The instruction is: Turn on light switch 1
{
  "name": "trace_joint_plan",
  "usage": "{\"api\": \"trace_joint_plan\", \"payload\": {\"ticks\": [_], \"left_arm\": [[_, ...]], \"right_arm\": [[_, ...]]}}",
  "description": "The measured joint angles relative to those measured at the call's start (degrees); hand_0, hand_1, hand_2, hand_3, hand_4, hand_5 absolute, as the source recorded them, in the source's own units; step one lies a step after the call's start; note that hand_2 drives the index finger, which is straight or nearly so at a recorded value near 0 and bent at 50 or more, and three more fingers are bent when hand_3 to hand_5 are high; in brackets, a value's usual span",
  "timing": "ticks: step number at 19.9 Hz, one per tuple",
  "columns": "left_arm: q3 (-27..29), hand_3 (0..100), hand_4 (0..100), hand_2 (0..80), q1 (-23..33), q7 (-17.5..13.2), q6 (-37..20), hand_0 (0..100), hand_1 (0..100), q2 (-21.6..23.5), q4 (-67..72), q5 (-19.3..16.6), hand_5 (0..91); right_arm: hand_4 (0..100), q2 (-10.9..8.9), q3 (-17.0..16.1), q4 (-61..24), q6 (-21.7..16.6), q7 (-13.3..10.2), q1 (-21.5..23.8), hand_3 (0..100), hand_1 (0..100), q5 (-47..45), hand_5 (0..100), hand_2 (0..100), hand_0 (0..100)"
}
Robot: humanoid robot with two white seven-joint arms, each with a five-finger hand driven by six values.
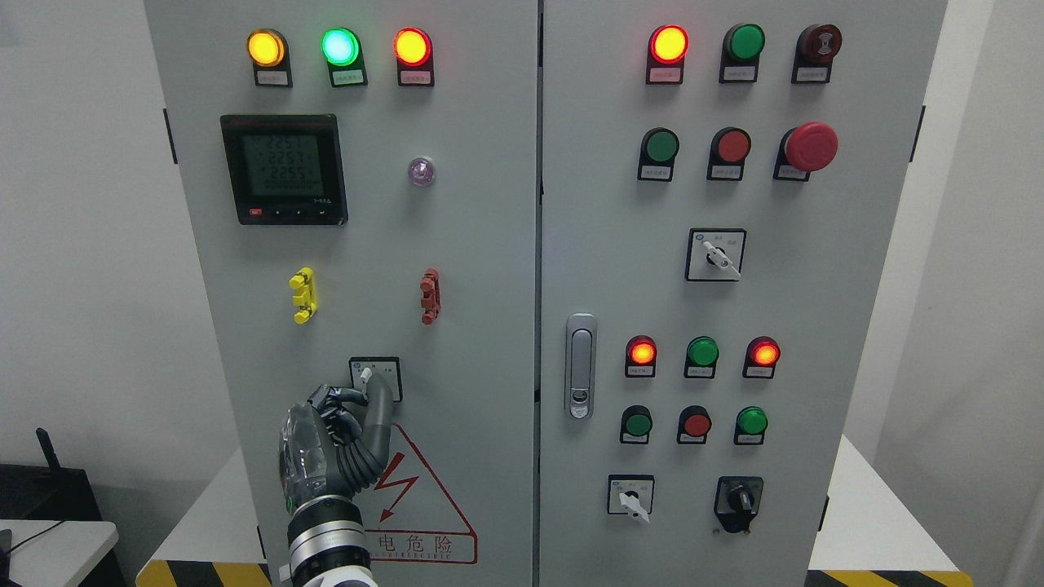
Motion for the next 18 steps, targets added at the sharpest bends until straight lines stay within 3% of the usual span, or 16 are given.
{"api": "trace_joint_plan", "payload": {"ticks": [5,18], "left_arm": [[-0.01,99,98,60.8,0.0,-0.1,0.16,65,36,-0.01,-0.04,-0.06,86.5],[0.0,99,98,60.5,-0.04,-0.25,0.5,73,32,-0.03,-0.08,-0.11,86.5]], "right_arm": [[0,0.0,0.0,0.0,0.0,0.0,0.01,0,39,0.0,0,0,12],[0,0.01,0.0,0.0,0.0,0.0,0.01,0,39,0.0,0,0,12]]}}
